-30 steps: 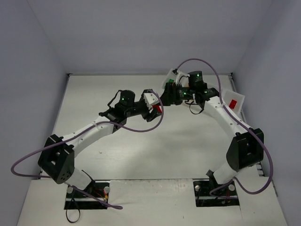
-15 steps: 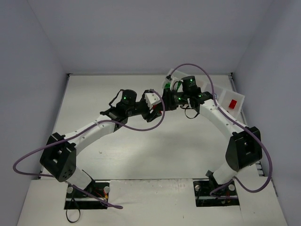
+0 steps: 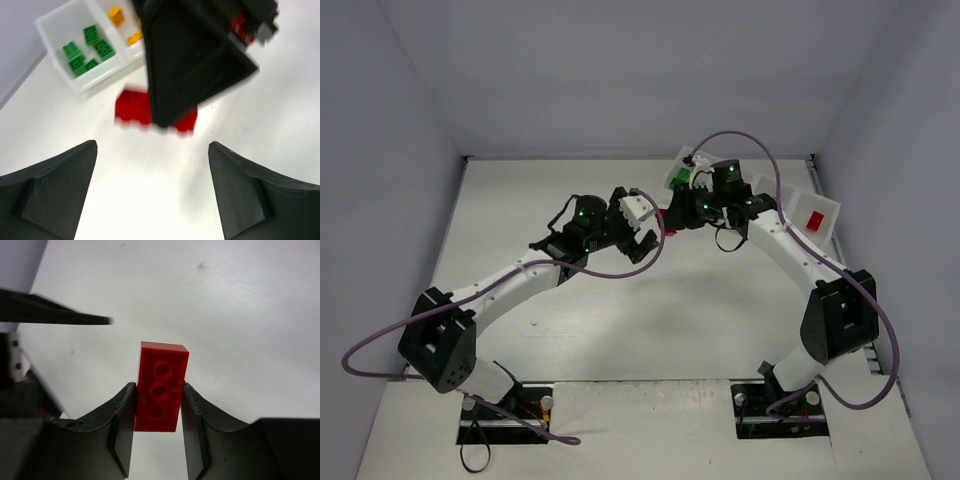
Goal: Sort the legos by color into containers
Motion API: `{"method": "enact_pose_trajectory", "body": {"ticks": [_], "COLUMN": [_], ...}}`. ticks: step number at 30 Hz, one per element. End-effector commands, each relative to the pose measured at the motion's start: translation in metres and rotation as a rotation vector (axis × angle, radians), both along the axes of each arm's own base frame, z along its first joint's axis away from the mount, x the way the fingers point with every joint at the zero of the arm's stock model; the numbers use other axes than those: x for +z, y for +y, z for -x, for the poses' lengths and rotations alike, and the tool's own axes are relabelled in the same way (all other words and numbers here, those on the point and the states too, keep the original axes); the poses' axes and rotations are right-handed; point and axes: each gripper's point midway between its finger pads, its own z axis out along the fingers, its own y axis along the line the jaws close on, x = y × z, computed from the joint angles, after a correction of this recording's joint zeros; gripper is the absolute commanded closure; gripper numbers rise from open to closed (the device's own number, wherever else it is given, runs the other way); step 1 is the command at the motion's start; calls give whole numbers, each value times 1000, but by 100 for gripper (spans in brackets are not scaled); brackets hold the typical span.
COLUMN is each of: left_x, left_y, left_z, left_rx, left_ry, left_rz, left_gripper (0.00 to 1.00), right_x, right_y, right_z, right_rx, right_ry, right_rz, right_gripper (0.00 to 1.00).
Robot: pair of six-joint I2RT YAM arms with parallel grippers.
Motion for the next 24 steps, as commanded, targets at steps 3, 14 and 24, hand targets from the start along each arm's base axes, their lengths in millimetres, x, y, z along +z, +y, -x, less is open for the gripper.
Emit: {"method": "enact_pose_trajectory", "body": {"ticks": [3,14,24], "left_x": [45,17,-9], "left_y": [40,135,179], "left_z": [-17,20,58], "left_rx": [312,777,905], "left_ry": [-46,205,282], "left_rz": [155,192,163], "left_gripper": [14,14,14], "right_x": [26,-1,-61], "right_y": [-95,-345,-416], "right_z": [-67,-105,-124], "right_rx": [-399,-1212,-1249], "right_ry": [-181,-108,15], "right_rz": [155,521,652], "right_gripper": [100,100,99]}}
